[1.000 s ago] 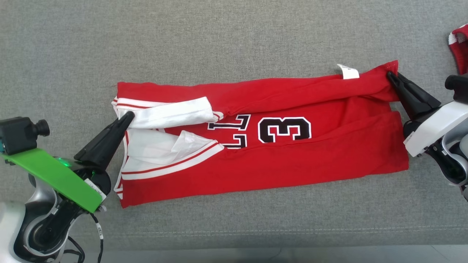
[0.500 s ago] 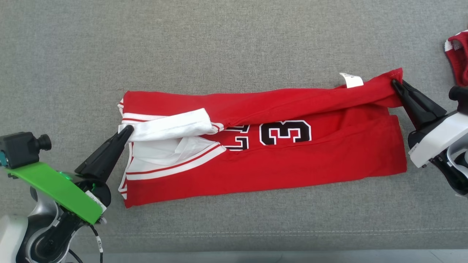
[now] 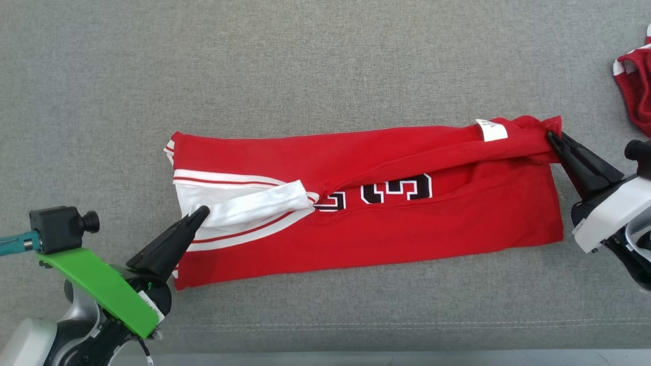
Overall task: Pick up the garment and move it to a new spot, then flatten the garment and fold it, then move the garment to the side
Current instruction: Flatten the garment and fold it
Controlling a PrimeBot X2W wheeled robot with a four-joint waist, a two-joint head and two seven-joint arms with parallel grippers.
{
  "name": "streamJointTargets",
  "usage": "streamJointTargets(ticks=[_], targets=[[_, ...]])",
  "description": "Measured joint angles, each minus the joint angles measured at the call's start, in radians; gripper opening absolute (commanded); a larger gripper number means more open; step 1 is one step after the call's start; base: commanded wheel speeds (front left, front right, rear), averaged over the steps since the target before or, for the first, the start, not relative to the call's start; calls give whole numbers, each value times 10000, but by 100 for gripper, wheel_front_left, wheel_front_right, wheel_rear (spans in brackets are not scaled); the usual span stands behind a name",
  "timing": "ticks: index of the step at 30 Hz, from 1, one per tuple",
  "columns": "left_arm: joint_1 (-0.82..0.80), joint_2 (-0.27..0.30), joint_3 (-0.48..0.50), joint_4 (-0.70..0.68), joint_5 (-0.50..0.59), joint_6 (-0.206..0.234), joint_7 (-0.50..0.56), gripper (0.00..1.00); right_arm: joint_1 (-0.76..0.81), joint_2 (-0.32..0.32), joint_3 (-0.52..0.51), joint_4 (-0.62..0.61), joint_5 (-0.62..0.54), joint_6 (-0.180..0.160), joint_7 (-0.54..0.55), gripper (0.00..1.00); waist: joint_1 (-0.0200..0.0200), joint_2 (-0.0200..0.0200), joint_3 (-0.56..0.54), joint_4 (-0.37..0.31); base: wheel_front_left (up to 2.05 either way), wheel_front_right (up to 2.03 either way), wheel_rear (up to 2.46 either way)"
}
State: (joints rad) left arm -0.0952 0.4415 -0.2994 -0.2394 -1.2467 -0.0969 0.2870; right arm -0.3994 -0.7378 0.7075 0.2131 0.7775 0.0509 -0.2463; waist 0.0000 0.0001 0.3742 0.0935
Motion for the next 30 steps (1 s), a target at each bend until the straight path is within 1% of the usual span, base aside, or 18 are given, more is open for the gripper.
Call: streamJointTargets(ticks=[7,9,10,12,13,14,15,16,17,19,21,22,23,26,27,28,29,30], targets=[[79,102,81,123,0,94,27,0,84,-192,15,-222,-63,-92,-8,0,0,0,7,63,0,0,0],[80,105,98,155,0,104,27,8,147,-211,46,-280,-105,-98,-8,2,0,0,2,63,0,0,0],[82,105,92,159,0,104,29,20,188,-219,52,-301,-105,-100,-8,16,0,0,-2,59,0,0,0],[91,105,48,159,0,107,123,32,224,-251,79,-316,-117,-102,-6,41,0,0,-10,45,0,0,0],[104,107,2,161,0,140,155,36,230,-276,81,-336,-127,-113,-6,55,0,0,-13,35,0,0,0],[131,107,-29,163,0,184,203,37,231,-291,79,-359,-132,-198,-6,87,0,0,-16,25,0,0,0],[146,107,-46,173,0,190,203,41,234,-314,79,-368,-132,-255,-4,100,0,0,-20,14,0,0,0],[169,107,-54,178,-2,194,207,46,240,-328,77,-376,-132,-265,2,100,0,0,-22,3,0,0,0],[191,107,-67,184,-2,221,224,55,253,-353,77,-384,-134,-284,4,100,0,0,-23,-8,0,0,0],[245,153,-127,263,4,337,309,75,292,-414,69,-403,-153,-353,4,100,0,0,-24,-26,0,0,0],[339,224,-150,307,12,372,376,70,352,-462,67,-441,-219,-362,6,100,0,0,-28,-40,0,0,0],[379,226,-148,336,12,428,378,65,372,-472,69,-460,-222,-366,23,100,0,0,-30,-46,0,0,0],[396,245,-165,355,13,447,384,55,394,-487,71,-479,-222,-368,82,100,0,0,-34,-52,0,0,0],[398,265,-171,389,13,529,433,57,410,-508,65,-556,-221,-439,92,100,0,0,-52,-71,0,0,0],[410,276,-190,453,17,558,472,72,416,-508,58,-558,-217,-445,92,100,0,0,-73,-77,0,0,0],[442,311,-215,525,48,625,481,95,436,-510,38,-564,-213,-474,92,100,0,0,-101,-84,0,0,0],[460,364,-232,604,128,673,483,100,465,-520,19,-570,-199,-527,92,100,0,0,-130,-91,0,0,0],[493,449,-247,677,238,721,527,100,521,-537,-21,-577,-169,-535,92,100,0,0,-161,-97,0,0,0]])
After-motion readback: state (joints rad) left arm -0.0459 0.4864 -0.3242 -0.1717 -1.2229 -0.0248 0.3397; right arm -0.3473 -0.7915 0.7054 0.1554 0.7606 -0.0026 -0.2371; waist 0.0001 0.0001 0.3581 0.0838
